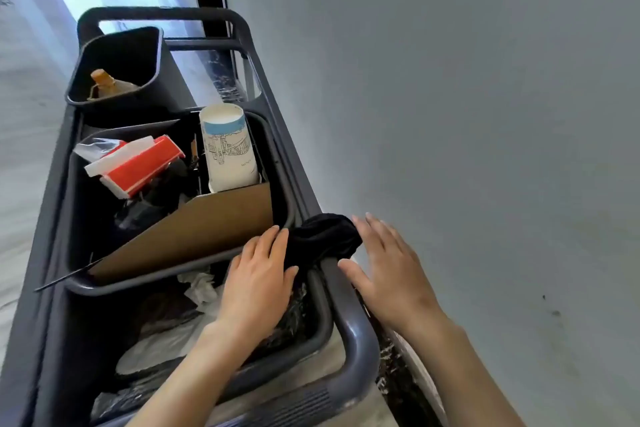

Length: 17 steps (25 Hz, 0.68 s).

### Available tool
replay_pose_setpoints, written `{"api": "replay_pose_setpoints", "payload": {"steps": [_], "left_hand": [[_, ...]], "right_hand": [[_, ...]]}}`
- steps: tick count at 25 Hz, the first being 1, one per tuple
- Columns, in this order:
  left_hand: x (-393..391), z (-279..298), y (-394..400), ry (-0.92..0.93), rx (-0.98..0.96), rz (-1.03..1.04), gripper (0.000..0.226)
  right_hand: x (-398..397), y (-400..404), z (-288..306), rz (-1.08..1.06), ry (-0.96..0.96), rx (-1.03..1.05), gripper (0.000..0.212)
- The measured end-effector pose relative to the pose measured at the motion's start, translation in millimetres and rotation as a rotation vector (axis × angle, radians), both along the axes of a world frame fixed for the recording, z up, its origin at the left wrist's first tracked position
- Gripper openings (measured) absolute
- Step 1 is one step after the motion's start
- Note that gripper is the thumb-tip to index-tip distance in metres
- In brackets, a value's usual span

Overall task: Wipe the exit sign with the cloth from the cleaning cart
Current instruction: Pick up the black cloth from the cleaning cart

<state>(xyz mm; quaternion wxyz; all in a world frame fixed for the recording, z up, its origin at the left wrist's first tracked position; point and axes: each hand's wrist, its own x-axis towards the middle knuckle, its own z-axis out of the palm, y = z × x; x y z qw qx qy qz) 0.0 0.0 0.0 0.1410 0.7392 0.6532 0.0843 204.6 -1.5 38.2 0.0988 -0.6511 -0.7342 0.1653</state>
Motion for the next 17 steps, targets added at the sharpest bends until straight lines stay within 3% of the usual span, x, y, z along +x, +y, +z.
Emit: {"api": "replay_pose_setpoints", "payload": {"steps": [5,12,17], "left_hand": [[7.6,-19.5,20.5,-0.071,-0.008,0.003,0.063],[15.5,-37.8,30.1,-0.043,-0.034,-0.016,0.067],[17.2,-43.6,30.2,-0.066,-0.068,-0.011,0.065]], "right_hand": [[-4.8,39.9,-18.6,0.071,0.003,-0.082,0.069],[-5.8,72.8,-45.3,0.118,0.169,-0.295,0.069],[-5.9,70.9,-55.1,0.046,0.245,-0.251,0.065]]}}
